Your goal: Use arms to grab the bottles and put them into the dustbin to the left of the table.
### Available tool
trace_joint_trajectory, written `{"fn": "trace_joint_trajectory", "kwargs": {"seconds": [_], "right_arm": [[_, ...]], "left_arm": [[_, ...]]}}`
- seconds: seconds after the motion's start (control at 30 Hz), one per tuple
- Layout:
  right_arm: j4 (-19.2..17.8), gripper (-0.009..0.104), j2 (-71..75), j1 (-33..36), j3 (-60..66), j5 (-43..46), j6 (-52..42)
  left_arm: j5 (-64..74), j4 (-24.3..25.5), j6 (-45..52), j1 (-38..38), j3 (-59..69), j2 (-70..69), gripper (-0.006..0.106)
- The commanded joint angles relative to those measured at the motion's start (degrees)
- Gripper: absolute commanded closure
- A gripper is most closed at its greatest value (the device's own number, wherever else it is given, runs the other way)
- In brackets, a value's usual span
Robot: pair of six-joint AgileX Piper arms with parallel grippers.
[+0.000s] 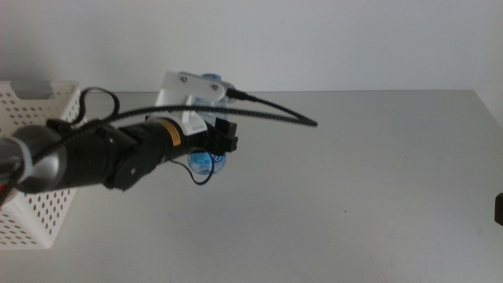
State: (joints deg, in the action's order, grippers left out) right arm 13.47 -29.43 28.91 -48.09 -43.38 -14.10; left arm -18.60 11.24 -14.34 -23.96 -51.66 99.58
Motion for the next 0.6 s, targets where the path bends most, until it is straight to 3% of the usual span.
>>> {"fn": "trace_joint_trajectory", "kwargs": {"seconds": [0.0, 0.2, 0.33, 0.57], "right_arm": [[0.3, 0.001, -0.5, -0.2, -2.1, 3.9, -0.7], [0.3, 0.001, -0.5, -0.2, -2.1, 3.9, -0.7], [0.3, 0.001, -0.5, -0.2, -2.1, 3.9, -0.7], [0.3, 0.001, -0.5, -0.2, -2.1, 3.9, -0.7]], "left_arm": [[7.1, 1.2, -1.0, 0.1, -6.5, -6.6, 0.102], [40.0, 2.8, 0.5, 0.1, -22.2, -8.7, 0.102], [56.5, 2.7, 9.5, 0.2, -32.2, -8.7, 0.102], [74.1, -6.0, 21.1, 10.0, -44.7, -8.7, 0.102]]}}
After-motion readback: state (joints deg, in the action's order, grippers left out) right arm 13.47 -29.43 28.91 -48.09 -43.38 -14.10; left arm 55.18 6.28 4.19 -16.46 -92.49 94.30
